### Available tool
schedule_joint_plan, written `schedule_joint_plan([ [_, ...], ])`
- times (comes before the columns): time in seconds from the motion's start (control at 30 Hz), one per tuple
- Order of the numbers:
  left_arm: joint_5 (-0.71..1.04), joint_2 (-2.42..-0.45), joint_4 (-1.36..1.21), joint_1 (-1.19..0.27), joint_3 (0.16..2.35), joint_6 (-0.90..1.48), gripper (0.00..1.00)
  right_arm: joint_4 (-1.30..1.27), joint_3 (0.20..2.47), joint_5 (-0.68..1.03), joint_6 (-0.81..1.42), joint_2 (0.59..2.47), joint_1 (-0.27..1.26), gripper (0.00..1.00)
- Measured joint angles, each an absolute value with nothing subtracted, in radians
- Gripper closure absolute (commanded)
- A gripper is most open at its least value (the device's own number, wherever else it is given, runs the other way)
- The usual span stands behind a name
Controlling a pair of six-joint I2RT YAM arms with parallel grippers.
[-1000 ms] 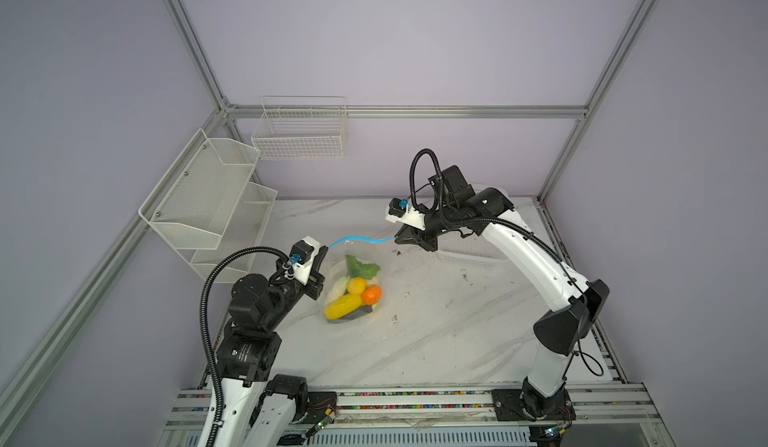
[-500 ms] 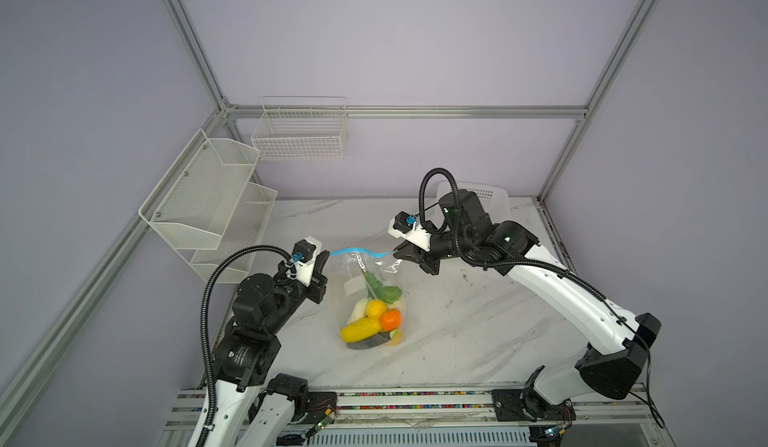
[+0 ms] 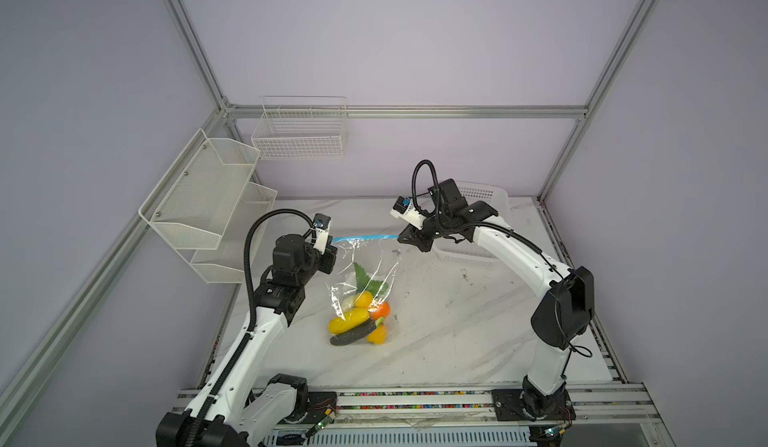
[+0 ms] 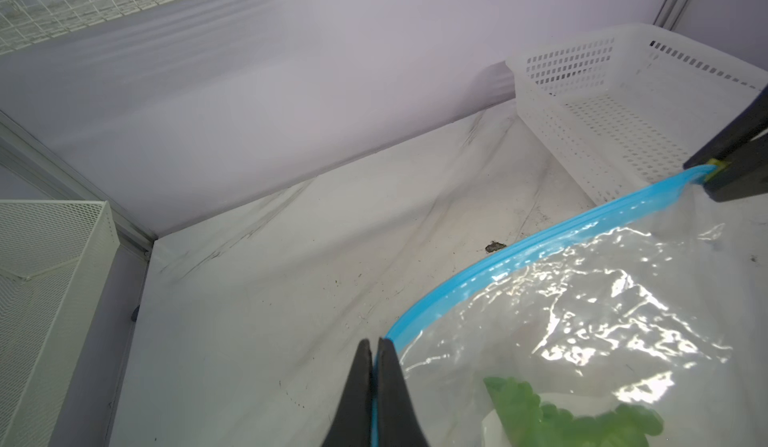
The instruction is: Place the food in the zip-top bag and seal the zipper
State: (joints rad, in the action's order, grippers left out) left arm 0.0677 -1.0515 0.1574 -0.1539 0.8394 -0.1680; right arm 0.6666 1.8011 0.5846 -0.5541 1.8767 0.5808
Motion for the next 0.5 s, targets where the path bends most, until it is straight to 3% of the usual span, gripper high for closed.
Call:
schedule_joint_plan([
  [0.27,0.068,-1.319,0.041,-0.126,0.863,-0.167,1.00,0.666,1.892,0.599,-0.578,1.991,0.538,1.00],
  [0.5,0.078,-1.558,-0.008,-0.124,1.007,-0.167,1.00,0.665,2.000,0.595,-0.595,2.148,0.481,1.00],
])
